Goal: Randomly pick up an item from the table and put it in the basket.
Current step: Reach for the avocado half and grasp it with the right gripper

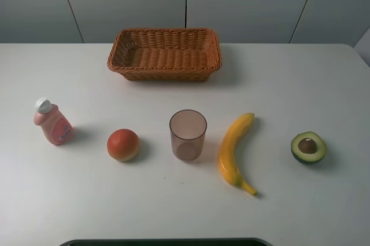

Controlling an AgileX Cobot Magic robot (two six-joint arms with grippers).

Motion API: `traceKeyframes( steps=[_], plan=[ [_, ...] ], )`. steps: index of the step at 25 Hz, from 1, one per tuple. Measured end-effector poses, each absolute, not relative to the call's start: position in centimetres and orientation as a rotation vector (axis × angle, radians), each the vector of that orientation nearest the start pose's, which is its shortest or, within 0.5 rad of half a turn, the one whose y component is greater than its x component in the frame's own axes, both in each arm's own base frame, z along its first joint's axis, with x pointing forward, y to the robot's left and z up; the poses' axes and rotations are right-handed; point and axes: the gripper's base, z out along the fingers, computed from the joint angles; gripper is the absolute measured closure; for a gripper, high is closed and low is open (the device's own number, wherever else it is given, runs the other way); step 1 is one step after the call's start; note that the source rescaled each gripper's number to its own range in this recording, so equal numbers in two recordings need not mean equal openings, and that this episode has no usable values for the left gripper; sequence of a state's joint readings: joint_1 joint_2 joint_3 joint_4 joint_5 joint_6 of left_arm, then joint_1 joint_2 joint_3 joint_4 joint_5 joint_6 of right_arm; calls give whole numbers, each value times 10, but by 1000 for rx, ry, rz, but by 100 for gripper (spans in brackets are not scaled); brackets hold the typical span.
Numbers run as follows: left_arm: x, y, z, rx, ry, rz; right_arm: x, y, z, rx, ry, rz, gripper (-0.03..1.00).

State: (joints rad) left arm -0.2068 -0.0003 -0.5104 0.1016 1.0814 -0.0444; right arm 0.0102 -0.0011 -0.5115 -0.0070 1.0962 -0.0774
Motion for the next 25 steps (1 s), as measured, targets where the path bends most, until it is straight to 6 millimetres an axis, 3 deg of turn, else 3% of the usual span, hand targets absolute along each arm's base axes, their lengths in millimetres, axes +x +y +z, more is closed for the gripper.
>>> traceKeyframes(
  steps=[25],
  plan=[
    [-5,9,279,160,2044,-35,-8,-1,278,-90,2066,-50,-3]
  ],
)
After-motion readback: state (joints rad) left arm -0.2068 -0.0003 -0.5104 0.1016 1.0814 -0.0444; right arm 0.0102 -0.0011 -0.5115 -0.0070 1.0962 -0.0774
